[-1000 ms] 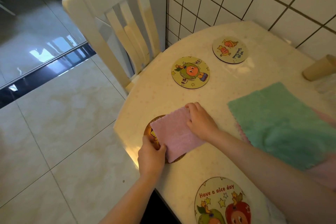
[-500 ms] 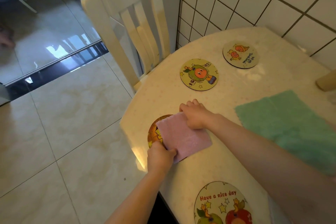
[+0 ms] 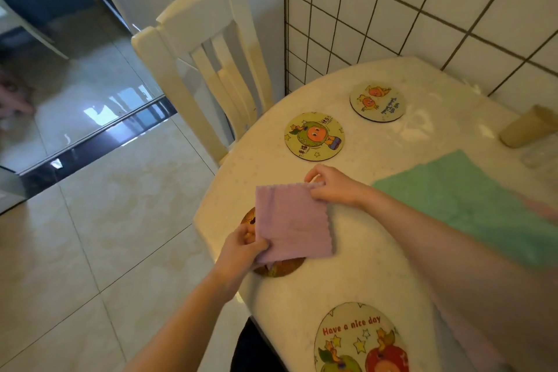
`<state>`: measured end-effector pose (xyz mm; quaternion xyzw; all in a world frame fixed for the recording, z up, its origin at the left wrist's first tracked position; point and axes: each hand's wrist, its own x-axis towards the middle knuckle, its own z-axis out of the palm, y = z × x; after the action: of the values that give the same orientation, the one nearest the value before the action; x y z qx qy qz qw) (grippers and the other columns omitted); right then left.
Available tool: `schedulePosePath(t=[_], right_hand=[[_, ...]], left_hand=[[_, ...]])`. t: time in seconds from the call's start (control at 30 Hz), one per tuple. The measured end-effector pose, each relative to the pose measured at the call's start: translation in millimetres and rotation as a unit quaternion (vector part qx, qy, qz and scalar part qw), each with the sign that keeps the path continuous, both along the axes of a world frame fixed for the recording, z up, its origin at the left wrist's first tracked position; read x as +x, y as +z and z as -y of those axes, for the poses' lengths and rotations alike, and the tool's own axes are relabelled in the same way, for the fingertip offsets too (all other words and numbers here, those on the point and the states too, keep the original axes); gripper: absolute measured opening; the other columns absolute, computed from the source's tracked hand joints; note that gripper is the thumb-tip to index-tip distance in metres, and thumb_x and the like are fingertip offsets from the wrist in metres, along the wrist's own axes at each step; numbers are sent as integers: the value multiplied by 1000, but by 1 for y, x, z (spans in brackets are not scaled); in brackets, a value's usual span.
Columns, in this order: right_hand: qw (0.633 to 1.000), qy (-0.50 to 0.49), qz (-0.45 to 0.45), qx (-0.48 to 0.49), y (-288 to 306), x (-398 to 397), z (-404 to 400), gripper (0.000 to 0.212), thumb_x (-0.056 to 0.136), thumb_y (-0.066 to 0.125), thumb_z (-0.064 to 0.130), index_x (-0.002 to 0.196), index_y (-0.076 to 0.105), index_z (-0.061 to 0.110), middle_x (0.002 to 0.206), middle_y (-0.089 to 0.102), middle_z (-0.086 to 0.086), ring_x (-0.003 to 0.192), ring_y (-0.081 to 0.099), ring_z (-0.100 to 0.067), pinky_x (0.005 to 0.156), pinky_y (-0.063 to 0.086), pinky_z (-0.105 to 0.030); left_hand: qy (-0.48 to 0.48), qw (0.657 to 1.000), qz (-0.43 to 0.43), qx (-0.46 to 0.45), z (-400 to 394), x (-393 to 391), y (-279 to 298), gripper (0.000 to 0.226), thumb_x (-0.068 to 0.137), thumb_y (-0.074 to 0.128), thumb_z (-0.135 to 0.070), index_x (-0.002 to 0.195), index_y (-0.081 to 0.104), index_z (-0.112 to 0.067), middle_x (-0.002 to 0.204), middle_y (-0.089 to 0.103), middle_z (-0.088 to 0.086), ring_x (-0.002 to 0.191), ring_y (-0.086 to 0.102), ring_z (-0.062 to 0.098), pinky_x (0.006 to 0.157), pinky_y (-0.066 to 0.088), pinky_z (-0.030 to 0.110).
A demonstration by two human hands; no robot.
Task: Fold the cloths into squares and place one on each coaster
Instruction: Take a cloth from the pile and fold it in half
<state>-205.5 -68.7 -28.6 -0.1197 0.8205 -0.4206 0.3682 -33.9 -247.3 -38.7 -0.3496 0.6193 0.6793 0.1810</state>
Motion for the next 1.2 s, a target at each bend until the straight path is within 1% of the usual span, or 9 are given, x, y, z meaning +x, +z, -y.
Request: schedulePosePath(t=[0.13, 0.23, 0.4, 0.53, 0.7, 0.8, 0.9, 1.0, 1.2], right_hand=[[998, -21, 61, -21, 12, -10, -20, 19, 74, 57, 9, 90, 62, 0, 80, 54, -11, 75, 51, -19, 64, 41, -31], [987, -91, 120, -54, 17, -24, -36, 9, 73, 53, 0, 75, 54, 9, 69, 47, -6, 66, 48, -15, 57, 41, -21], [940, -237, 187, -158, 18, -60, -58, 20, 78, 52, -9, 85, 59, 8, 73, 57, -6, 70, 58, -17, 65, 52, -27], [889, -374, 167, -203, 17, -102, -74, 12, 83, 64, 1, 92, 63, 8, 80, 68, -11, 76, 66, -25, 82, 55, -38], [838, -483, 116, -227, 12, -145, -93, 19, 81, 66, -2, 98, 61, 4, 89, 68, -15, 73, 68, -24, 73, 58, -35], [810, -528, 97, -237, 6, -166, -100, 18, 81, 66, 0, 97, 60, 5, 86, 70, -13, 73, 70, -23, 71, 55, -35], [778, -578, 80, -235, -5, -183, -111, 15, 83, 66, 0, 95, 60, 5, 88, 68, -14, 77, 67, -24, 69, 56, -33], [753, -612, 58, -235, -18, -196, -122, 10, 84, 63, 0, 89, 59, 8, 85, 65, -14, 67, 66, -19, 61, 56, -28], [720, -669, 30, -182, -50, -215, -137, 10, 84, 63, -1, 86, 59, 7, 81, 64, -12, 63, 63, -18, 62, 56, -29]], left_hand=[[-1, 999, -21, 31, 9, -31, 17, 20, 90, 58, -7, 110, 59, -10, 105, 66, 13, 97, 67, 25, 79, 58, 38], [-7, 997, -45, 55, 13, -72, 21, 16, 91, 54, -6, 105, 61, -6, 94, 62, 16, 92, 62, 26, 85, 55, 40], [-17, 989, -80, 124, 15, -170, 21, 3, 90, 60, -10, 91, 61, -8, 84, 60, 10, 85, 58, 26, 73, 53, 33], [-60, 983, -84, 150, 14, -263, 17, 12, 90, 62, -17, 93, 62, -5, 82, 66, 9, 73, 65, 18, 66, 57, 26], [-131, 985, -101, 59, -3, -362, 7, 27, 84, 72, -19, 102, 67, 0, 79, 65, 11, 63, 63, 15, 58, 54, 25], [-184, 974, -129, -13, -24, -413, 0, 23, 79, 76, -23, 96, 71, -8, 80, 68, 8, 72, 64, 21, 71, 57, 35], [-215, 964, -152, -33, -48, -452, -8, 15, 82, 74, -19, 93, 68, -10, 88, 69, 7, 78, 67, 19, 69, 57, 28], [-247, 952, -174, -47, -70, -483, -17, 12, 82, 74, -18, 90, 68, -12, 95, 69, 11, 86, 68, 23, 77, 58, 34], [-287, 930, -208, -95, -105, -515, -44, 6, 84, 71, -15, 87, 68, -17, 87, 69, 4, 82, 66, 20, 71, 56, 26]])
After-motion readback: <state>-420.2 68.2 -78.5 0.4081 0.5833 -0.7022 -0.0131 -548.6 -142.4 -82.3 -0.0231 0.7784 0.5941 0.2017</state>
